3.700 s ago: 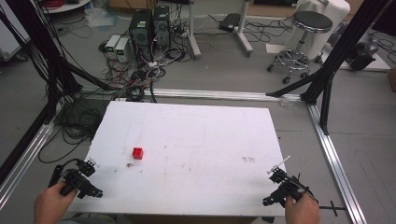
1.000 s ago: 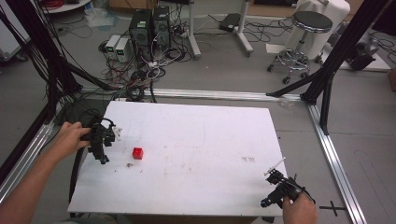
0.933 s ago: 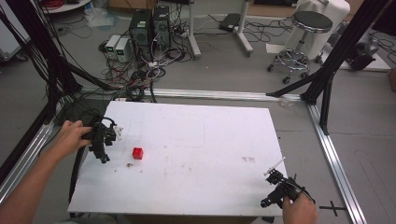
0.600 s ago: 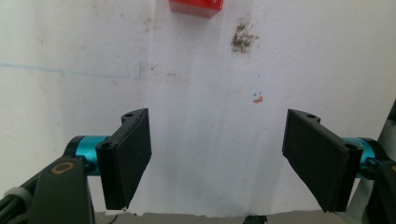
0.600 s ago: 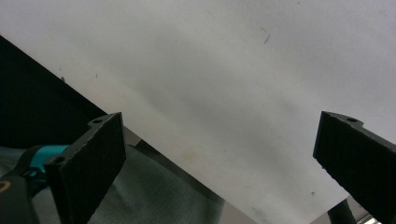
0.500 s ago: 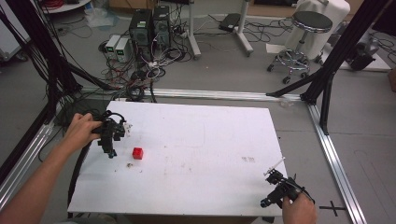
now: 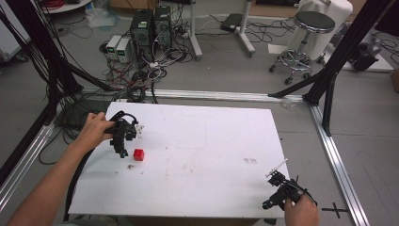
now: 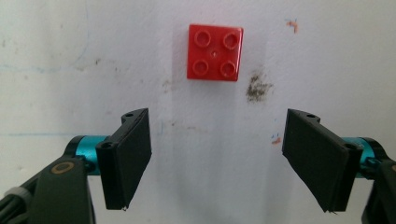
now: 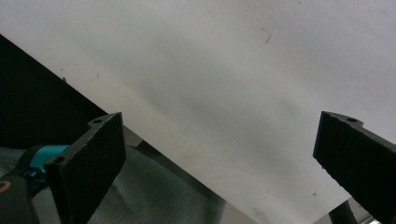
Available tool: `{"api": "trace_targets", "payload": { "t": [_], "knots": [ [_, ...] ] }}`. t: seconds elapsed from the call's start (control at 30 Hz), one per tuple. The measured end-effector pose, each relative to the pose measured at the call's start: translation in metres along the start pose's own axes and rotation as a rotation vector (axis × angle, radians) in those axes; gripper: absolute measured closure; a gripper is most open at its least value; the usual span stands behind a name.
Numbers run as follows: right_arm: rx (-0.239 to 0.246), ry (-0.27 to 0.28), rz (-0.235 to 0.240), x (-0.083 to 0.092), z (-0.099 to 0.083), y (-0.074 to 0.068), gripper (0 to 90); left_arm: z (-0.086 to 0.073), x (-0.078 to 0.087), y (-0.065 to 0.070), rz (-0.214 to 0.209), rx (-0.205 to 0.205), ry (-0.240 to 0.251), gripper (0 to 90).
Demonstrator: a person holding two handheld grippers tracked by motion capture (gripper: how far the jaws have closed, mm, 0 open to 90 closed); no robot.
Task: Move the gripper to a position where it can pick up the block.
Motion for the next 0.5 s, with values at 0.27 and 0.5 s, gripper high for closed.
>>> {"api": "trace_targets", "payload": {
  "t": [0.27,0.5],
  "knots": [
    [-0.003,-0.003,0.0,-0.001,0.001,0.0,1.9,0.014,-0.008,0.001,0.003,-0.049,0.003,24.0],
    [-0.001,-0.003,0.0,-0.001,0.0,0.0,1.9,0.021,-0.02,0.002,-0.009,-0.063,-0.028,24.2]
  ]
}}
Point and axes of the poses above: each handheld gripper's, and its own axes: x roughly backward along the jaws, z roughly out of its top, y roughly to its right, the point moved 6 cm from there along -x, roughly forward along the jaws, and after that the axes turned 6 degrees about z, right-handed, at the moved point
